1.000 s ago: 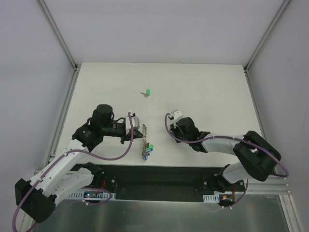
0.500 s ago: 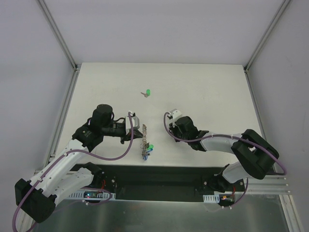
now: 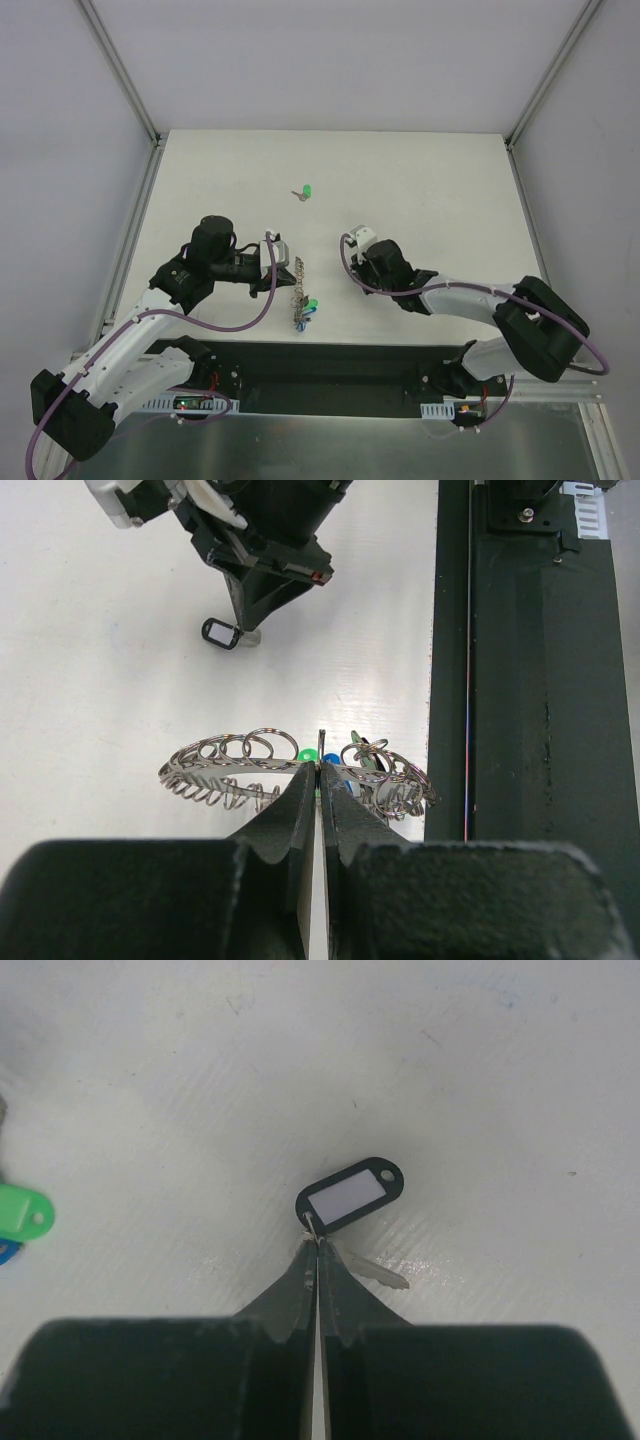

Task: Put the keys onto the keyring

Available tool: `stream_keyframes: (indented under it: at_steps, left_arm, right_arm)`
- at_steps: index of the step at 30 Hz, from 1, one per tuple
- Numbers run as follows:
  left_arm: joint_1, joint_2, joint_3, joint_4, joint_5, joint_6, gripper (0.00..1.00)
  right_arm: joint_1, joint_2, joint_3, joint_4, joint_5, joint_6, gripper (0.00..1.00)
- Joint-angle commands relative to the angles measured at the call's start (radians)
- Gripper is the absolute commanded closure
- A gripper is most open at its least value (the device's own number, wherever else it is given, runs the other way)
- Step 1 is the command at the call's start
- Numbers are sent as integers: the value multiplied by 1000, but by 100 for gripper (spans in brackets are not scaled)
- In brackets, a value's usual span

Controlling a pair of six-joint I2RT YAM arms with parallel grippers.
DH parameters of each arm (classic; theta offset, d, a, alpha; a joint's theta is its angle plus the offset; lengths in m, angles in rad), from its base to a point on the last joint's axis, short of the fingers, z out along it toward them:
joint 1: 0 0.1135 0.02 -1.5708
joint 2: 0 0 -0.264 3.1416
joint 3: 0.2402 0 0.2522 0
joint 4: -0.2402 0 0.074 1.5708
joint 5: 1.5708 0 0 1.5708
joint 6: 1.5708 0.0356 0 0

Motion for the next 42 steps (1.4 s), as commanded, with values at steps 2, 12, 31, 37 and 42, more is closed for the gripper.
stream_keyframes:
  at_steps: [2, 12, 31, 37, 42]
  left_arm:
    - [-13, -4, 3, 43, 27, 13, 100]
    - [-13, 2, 1, 43, 68, 40, 100]
    - [-13, -24, -13, 43, 62, 87, 100]
    - [-13, 11, -9, 77, 112, 63, 100]
    - [-13, 25, -19, 116, 132, 32, 100]
  right_arm:
    - [26, -138, 39, -113, -42, -111, 99]
    - [58, -327, 174, -384, -140, -312, 99]
    - [154, -325, 400, -575, -387, -459, 99]
    - [263, -326, 366, -484, -191, -482, 99]
    - [305, -315, 360, -427, -103, -499, 99]
